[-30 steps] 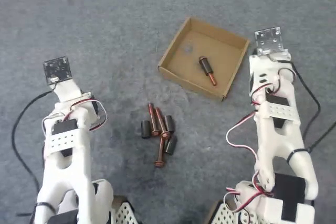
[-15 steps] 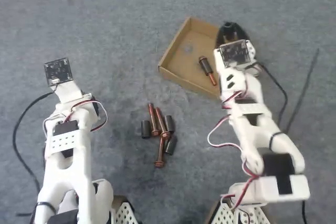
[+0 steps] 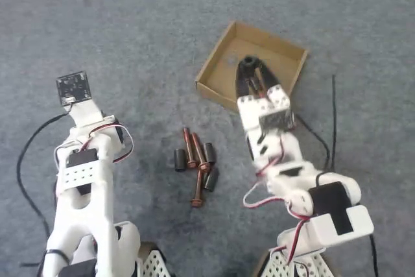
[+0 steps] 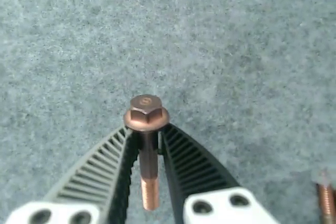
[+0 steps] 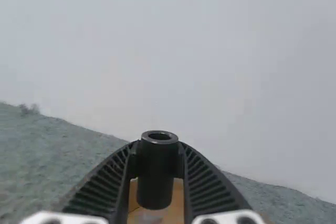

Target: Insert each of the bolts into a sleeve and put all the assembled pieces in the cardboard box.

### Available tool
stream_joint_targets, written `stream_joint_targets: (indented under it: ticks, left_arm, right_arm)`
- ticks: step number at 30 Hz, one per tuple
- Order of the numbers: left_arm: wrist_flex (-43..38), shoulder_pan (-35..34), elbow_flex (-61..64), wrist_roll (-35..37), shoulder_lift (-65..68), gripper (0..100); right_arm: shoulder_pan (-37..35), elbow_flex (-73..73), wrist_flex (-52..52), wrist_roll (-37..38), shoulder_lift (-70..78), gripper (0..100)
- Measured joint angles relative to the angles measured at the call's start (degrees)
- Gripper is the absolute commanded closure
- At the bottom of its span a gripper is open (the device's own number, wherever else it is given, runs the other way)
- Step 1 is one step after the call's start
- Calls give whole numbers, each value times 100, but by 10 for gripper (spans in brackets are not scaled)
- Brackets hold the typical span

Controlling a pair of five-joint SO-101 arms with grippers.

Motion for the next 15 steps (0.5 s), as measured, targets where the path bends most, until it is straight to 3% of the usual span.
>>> stream_joint_targets:
  ticks: [5, 15]
  left_arm:
    - [0, 18, 0, 0, 0, 989]
    - [0, 18, 0, 0, 0, 989]
  right_arm:
    - [-334, 985, -976, -141, 0, 993]
    - [-457, 2040, -1846, -1635, 0, 993]
